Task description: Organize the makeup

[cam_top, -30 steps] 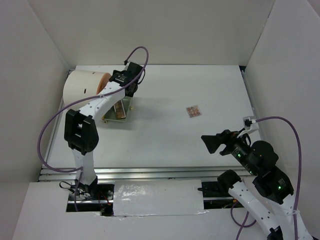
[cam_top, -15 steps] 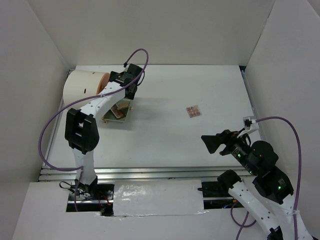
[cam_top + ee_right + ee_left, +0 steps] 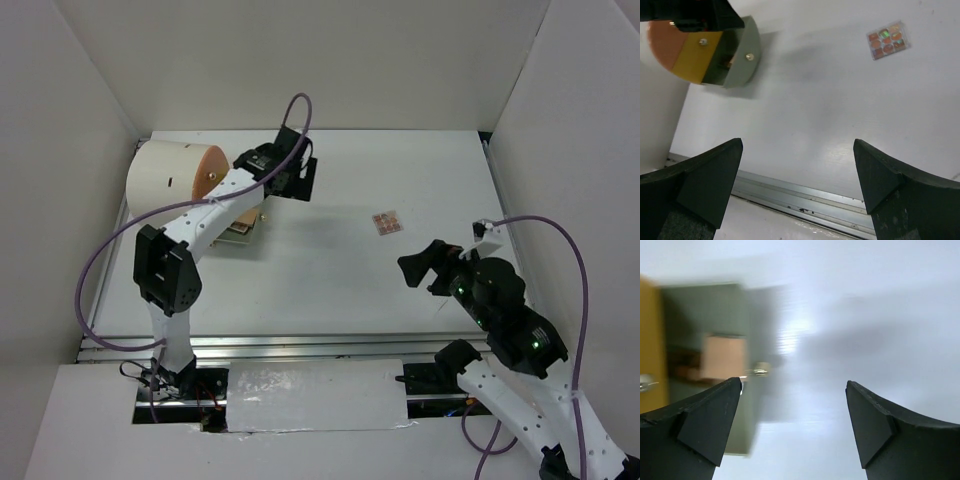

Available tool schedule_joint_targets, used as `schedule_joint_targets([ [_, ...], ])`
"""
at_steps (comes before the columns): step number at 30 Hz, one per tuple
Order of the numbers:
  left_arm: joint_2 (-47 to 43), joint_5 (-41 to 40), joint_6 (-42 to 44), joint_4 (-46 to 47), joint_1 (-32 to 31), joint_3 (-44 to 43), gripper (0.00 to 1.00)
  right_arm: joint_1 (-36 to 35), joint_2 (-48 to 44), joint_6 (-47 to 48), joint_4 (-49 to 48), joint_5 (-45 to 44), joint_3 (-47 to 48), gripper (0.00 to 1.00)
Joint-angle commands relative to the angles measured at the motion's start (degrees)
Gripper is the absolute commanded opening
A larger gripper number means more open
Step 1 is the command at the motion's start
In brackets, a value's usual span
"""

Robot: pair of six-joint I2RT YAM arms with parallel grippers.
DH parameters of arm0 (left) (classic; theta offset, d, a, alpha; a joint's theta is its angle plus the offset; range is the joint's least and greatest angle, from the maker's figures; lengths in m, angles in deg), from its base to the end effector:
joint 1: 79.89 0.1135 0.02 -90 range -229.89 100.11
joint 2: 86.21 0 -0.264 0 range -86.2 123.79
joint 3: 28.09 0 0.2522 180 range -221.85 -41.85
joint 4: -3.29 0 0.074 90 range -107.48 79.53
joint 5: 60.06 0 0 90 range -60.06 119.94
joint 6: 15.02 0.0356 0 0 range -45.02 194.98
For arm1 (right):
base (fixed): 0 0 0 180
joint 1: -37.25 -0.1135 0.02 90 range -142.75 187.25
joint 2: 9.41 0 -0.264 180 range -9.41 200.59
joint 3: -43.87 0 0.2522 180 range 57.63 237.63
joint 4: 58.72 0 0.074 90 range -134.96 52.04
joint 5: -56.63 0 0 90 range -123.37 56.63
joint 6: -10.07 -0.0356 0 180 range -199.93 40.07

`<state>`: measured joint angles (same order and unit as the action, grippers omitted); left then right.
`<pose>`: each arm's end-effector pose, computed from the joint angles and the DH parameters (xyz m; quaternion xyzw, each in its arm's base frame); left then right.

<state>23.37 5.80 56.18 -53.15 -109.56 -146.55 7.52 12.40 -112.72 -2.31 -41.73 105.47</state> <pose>0.3804 -0.2000 0.3226 0.0110 0.9147 0.0325 0.4028 0.0663 0.0319 0.3417 0.0649 0.7983 0.2593 0.5397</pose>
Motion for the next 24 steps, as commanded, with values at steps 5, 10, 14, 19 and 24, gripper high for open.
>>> schedule_joint_targets([
  [5,3.26,13.33,-13.25,6.55,-11.54,-9.10,0.99,0.12,5.80,-6.22,1.98,-17.19,3.57,1.00],
  [10,10.80,15.88,-30.04,10.50,-13.04,-12.18,0.99,0.21,0.71,-7.28,3.92,-18.80,5.68,1.00],
  [14,20.30,13.69,-36.90,10.51,-15.76,-20.43,0.99,0.12,-1.14,-6.58,6.91,-17.84,7.53,1.00],
  [19,27.87,16.41,-40.60,19.46,-16.91,-24.32,0.99,0.03,-3.61,-4.64,7.35,-17.83,7.62,1.00],
  [24,32.79,17.80,-39.82,29.03,-17.79,-23.61,0.99,0.03,-3.96,-3.68,6.92,-14.86,6.49,1.00],
])
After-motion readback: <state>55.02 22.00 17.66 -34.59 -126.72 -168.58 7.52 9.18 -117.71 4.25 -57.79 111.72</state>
